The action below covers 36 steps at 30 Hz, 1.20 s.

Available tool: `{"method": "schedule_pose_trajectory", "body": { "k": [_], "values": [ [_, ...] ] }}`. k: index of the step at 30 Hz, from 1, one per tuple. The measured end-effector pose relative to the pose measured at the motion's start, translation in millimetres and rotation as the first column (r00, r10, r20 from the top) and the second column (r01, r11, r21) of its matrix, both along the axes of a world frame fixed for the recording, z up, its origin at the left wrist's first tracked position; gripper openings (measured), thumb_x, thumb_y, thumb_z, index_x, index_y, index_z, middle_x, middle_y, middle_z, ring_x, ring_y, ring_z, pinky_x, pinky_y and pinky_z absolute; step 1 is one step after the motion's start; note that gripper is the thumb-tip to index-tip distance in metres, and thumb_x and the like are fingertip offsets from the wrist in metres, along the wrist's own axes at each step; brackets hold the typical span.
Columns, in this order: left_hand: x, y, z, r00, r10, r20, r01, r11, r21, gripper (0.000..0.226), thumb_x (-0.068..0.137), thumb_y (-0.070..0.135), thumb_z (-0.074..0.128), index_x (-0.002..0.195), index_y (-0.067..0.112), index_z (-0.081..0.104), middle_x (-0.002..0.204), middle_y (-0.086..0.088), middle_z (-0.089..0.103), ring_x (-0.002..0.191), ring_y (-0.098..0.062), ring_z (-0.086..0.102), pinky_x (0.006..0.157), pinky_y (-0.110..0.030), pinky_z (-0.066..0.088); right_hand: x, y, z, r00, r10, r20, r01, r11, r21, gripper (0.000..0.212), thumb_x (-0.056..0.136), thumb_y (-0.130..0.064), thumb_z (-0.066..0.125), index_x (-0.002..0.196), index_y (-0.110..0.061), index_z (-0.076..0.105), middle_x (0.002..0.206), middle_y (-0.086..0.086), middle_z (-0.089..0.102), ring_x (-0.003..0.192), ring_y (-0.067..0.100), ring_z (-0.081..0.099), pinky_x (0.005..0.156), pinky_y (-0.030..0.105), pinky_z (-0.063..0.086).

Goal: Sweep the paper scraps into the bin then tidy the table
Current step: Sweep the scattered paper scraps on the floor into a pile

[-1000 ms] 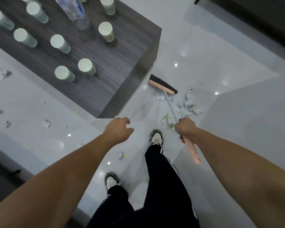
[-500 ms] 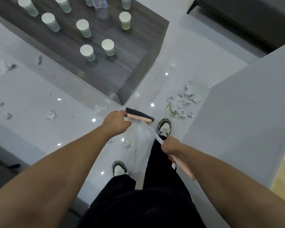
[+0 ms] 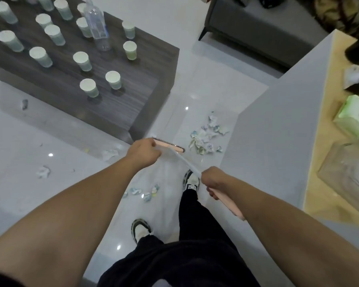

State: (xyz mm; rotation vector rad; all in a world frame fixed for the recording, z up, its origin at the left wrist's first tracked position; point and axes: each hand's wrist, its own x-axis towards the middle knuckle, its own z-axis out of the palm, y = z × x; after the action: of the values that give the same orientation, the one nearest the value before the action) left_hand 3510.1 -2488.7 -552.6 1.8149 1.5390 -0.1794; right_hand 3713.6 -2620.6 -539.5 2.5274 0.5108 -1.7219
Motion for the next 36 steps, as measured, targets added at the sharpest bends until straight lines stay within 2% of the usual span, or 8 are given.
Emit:
{"method": "schedule_pose_trajectory", "body": {
  "k": [3,9,15,19,22,28,31,36],
  "values": [
    [35.4,17.6,0.8,0.999,-0.047,0.007,0.047,0.999,-0.011,0.046,0.083,0.045,0.062,0.123,0.023,0.059,0.123,-0.006,0.061,0.108,-0.026,0.057,0.079,-0.029,0.042,45.9,29.3,8.0,0.991,-0.129,0.045,0.125,0.989,0.073,0.013,0.090,-0.007,0.039,0.081,-0.003,0.047,0.062,0.014,0.050,0.041,0.018,0.044,0.041,0.024,0.042],
    [111.7,65.2,-10.7,0.996,-0.082,-0.029,0.081,0.996,-0.040,0.049,0.087,0.045,0.060,0.129,0.021,0.054,0.130,-0.007,0.057,0.112,-0.027,0.056,0.089,-0.034,0.047,137.6,89.7,6.5,0.927,-0.376,-0.001,0.368,0.908,0.198,0.016,0.091,-0.005,0.045,0.100,0.003,0.056,0.065,0.013,0.051,0.046,0.022,0.046,0.041,0.023,0.041],
    [197.5,108.0,-35.0,0.988,-0.150,-0.033,0.147,0.985,-0.087,0.049,0.088,0.042,0.058,0.131,0.020,0.053,0.131,-0.007,0.055,0.115,-0.024,0.053,0.084,-0.030,0.042,231.3,153.0,-20.4,0.851,-0.525,0.008,0.504,0.820,0.272,0.010,0.090,-0.001,0.048,0.093,0.005,0.055,0.069,0.019,0.054,0.051,0.027,0.052,0.046,0.029,0.044],
    [233.0,119.3,-57.6,0.985,-0.168,-0.048,0.160,0.977,-0.139,0.048,0.087,0.043,0.059,0.130,0.022,0.053,0.129,-0.003,0.056,0.113,-0.022,0.053,0.080,-0.027,0.038,278.0,174.7,-47.3,0.829,-0.559,0.015,0.545,0.812,0.209,0.010,0.091,-0.003,0.045,0.086,0.001,0.052,0.073,0.021,0.057,0.050,0.025,0.053,0.049,0.031,0.043],
    [246.7,122.3,-74.4,0.984,-0.168,-0.052,0.156,0.972,-0.174,0.048,0.088,0.043,0.059,0.130,0.022,0.053,0.127,-0.003,0.057,0.111,-0.021,0.054,0.080,-0.027,0.039,296.4,175.4,-68.4,0.855,-0.516,0.052,0.510,0.855,0.096,0.011,0.095,-0.006,0.043,0.099,0.002,0.051,0.073,0.019,0.053,0.050,0.024,0.050,0.049,0.029,0.042],
    [229.3,110.1,-88.7,0.981,-0.182,-0.071,0.161,0.958,-0.237,0.049,0.088,0.041,0.057,0.133,0.022,0.051,0.128,-0.003,0.056,0.112,-0.022,0.053,0.080,-0.027,0.037,269.9,120.9,-83.6,0.972,-0.205,0.118,0.213,0.975,-0.060,0.019,0.095,-0.007,0.040,0.108,0.000,0.052,0.072,0.020,0.056,0.038,0.024,0.048,0.038,0.025,0.042],
    [213.8,103.6,-87.5,0.980,-0.189,-0.059,0.171,0.958,-0.230,0.050,0.087,0.041,0.058,0.133,0.021,0.051,0.128,-0.003,0.056,0.112,-0.022,0.054,0.080,-0.027,0.039,239.7,92.5,-79.1,0.992,-0.073,0.102,0.084,0.991,-0.101,0.023,0.091,-0.001,0.036,0.110,-0.003,0.050,0.070,0.020,0.057,0.029,0.021,0.048,0.032,0.023,0.041],
    [167.0,88.9,-80.4,0.966,-0.256,-0.038,0.246,0.953,-0.177,0.049,0.087,0.042,0.058,0.131,0.022,0.053,0.127,-0.003,0.057,0.111,-0.022,0.054,0.080,-0.027,0.039,166.3,53.8,-76.8,0.996,-0.013,0.088,0.024,0.992,-0.126,0.030,0.092,0.002,0.035,0.115,0.001,0.054,0.068,0.018,0.057,0.025,0.021,0.048,0.029,0.023,0.040]
  ]
}}
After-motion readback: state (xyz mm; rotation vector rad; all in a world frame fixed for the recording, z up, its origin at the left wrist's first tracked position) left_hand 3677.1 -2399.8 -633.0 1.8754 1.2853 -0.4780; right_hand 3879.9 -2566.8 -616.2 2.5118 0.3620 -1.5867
